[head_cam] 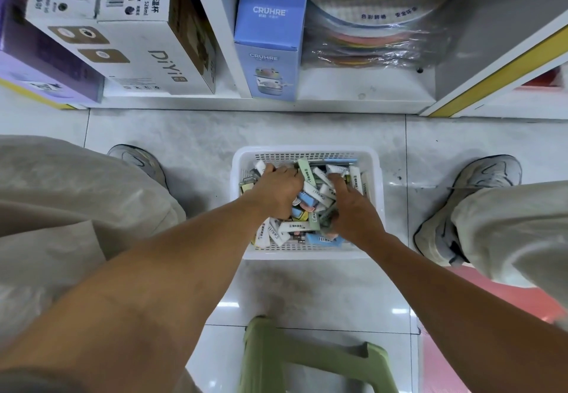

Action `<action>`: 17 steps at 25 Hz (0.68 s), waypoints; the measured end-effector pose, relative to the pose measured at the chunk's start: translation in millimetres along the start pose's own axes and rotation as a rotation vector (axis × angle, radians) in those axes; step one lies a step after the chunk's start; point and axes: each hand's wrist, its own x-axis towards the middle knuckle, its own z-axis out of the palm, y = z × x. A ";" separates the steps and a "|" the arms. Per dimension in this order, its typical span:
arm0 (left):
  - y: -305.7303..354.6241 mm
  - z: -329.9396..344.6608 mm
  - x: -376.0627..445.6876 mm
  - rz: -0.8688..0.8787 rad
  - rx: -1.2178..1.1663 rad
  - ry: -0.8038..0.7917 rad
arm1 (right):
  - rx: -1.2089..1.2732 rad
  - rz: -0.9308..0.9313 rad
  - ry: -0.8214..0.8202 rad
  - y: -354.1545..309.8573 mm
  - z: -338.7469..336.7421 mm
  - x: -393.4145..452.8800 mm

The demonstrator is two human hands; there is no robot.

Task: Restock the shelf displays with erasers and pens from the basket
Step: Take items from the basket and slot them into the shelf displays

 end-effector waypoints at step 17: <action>-2.0 -38.7 -24.6 0.151 -0.257 -0.055 | 0.155 0.051 0.111 -5.0 -25.1 -7.2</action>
